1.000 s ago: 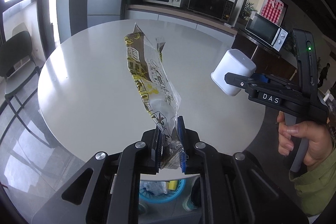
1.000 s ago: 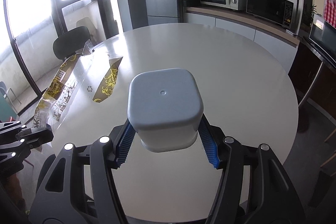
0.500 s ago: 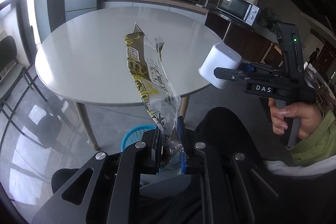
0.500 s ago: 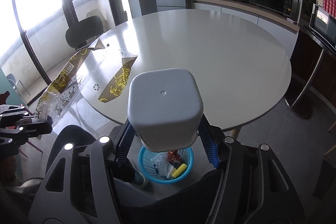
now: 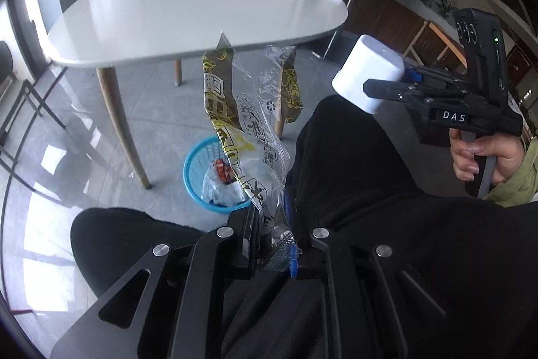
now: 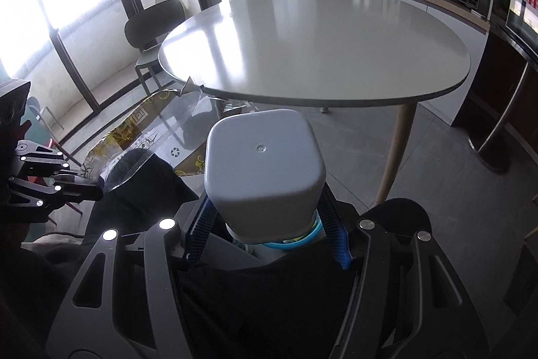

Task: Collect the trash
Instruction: 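Carry the snack wrapper and white box down over the blue wastebasket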

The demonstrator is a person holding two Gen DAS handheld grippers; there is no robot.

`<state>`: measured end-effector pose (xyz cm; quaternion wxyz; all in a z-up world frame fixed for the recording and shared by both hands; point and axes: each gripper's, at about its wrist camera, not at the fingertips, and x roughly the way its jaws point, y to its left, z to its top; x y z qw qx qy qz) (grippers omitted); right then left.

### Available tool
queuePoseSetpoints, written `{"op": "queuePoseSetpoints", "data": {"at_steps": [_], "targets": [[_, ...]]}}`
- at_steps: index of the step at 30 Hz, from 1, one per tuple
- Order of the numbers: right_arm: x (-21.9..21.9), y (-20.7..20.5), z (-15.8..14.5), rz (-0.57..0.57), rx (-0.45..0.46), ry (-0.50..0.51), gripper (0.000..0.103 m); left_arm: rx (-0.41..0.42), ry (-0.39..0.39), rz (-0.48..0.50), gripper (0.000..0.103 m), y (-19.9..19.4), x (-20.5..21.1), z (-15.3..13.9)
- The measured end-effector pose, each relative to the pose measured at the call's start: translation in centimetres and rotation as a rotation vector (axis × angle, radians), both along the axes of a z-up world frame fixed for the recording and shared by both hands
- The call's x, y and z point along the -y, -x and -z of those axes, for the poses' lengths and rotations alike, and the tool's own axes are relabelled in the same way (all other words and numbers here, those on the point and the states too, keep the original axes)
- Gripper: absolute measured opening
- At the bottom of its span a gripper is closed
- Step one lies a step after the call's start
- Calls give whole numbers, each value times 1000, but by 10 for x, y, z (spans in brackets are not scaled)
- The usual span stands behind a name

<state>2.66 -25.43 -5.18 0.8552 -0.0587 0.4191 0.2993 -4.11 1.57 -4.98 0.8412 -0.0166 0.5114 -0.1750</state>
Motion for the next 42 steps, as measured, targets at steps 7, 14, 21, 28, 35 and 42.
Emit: {"op": "queuePoseSetpoints", "data": {"at_steps": [7, 14, 21, 28, 35, 42], "targets": [[-17, -18, 50, 25, -95, 19, 56, -145, 31, -65, 12, -18, -21, 56], [-32, -59, 114, 78, -224, 35, 56, -246, 46, -103, 12, -59, -25, 112], [-57, -90, 171, 104, -304, 141, 56, -360, 52, -148, 12, -105, -27, 176], [-65, -126, 220, 157, -410, 176, 56, -415, 87, -170, 12, -134, -27, 216], [-83, -153, 264, 193, -495, 224, 56, -469, 120, -222, 12, -159, -30, 243], [-98, -179, 301, 228, -548, 261, 56, -519, 141, -249, 12, -175, -27, 270]]}}
